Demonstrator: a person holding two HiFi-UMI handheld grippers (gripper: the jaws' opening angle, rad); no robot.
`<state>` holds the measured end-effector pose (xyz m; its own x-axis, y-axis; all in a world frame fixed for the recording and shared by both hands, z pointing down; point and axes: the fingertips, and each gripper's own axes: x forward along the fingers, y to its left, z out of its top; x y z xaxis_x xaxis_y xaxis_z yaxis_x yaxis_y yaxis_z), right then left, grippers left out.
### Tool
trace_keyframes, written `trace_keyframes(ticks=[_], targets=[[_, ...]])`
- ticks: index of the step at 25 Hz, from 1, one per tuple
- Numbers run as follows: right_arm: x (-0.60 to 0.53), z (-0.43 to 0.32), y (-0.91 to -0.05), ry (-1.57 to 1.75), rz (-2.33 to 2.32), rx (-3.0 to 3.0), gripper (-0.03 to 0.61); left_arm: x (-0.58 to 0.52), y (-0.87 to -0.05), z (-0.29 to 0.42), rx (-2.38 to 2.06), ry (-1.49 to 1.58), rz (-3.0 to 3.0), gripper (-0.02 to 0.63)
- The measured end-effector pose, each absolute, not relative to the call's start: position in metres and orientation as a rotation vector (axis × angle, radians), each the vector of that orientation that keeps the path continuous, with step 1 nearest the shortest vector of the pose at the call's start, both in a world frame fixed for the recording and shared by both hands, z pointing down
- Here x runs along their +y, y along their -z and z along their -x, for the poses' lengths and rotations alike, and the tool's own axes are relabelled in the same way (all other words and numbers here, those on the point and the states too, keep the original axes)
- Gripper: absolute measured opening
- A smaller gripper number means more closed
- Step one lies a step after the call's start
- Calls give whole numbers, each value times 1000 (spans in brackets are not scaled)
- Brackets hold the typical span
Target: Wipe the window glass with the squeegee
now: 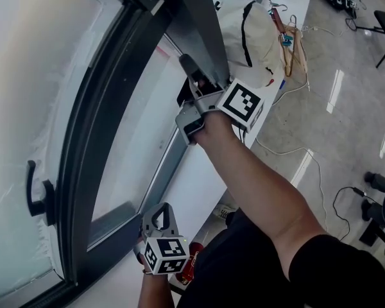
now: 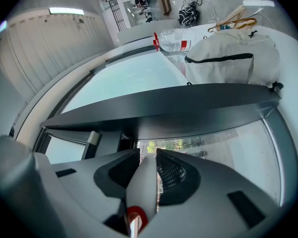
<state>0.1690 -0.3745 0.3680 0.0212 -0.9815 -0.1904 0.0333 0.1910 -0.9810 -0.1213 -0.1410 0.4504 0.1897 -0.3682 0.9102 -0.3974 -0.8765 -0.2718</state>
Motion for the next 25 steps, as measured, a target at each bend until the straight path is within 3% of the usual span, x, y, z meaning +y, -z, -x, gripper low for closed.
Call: trace_keyframes(ticks=[25], targets=[[-307,-18,-360,1091,926,1340,92,-77,-436,229,-956,-1752,-2344,0]])
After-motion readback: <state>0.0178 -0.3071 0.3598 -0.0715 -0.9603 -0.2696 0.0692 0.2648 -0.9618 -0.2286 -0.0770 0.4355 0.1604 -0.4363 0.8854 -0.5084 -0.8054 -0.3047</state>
